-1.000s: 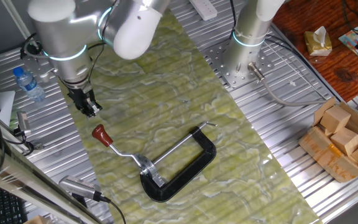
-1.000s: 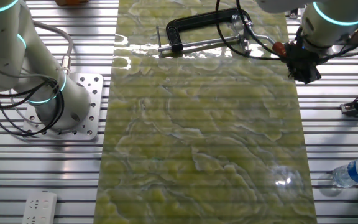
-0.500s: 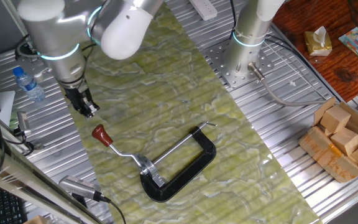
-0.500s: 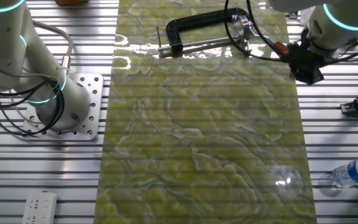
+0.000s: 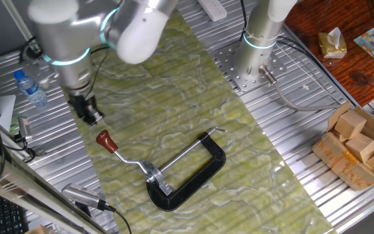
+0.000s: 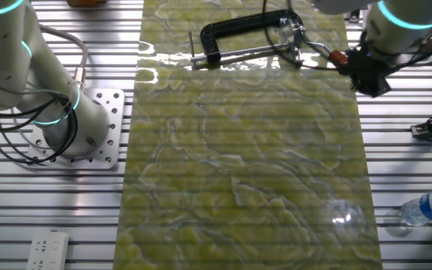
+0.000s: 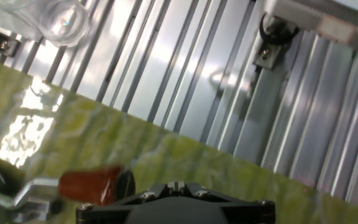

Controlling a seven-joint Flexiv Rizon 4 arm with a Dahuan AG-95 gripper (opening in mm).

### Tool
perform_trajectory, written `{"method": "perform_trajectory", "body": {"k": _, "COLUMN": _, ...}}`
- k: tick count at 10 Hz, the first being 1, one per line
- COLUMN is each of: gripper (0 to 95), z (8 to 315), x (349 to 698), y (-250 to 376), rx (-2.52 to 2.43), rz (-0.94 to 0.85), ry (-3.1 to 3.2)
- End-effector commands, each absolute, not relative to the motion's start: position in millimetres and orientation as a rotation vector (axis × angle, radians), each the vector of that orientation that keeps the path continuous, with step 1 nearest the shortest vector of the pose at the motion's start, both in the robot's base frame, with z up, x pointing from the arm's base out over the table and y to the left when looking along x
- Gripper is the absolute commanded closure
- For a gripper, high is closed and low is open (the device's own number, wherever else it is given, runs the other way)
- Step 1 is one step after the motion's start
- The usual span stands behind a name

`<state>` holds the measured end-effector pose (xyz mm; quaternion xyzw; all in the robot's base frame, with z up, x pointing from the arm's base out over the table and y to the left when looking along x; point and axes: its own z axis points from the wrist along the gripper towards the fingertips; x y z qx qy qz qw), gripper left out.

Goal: Pull up the lever

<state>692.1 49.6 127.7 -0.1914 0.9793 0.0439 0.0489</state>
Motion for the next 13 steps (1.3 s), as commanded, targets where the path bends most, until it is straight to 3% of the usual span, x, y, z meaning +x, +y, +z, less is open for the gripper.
{"method": "perform_trajectory", "body": {"k": 1, "gripper": 95.0, "z": 129.9, "x": 690.2, "y": 51.2, "rx": -0.578, "rz": 0.113, "ry": 2.981}}
{"method": "perform_trajectory", "body": {"k": 13, "gripper": 95.0, "z": 126.6, "x": 689.9, "y": 51.0, "rx": -0.559, "rz": 0.119, "ry": 2.992}}
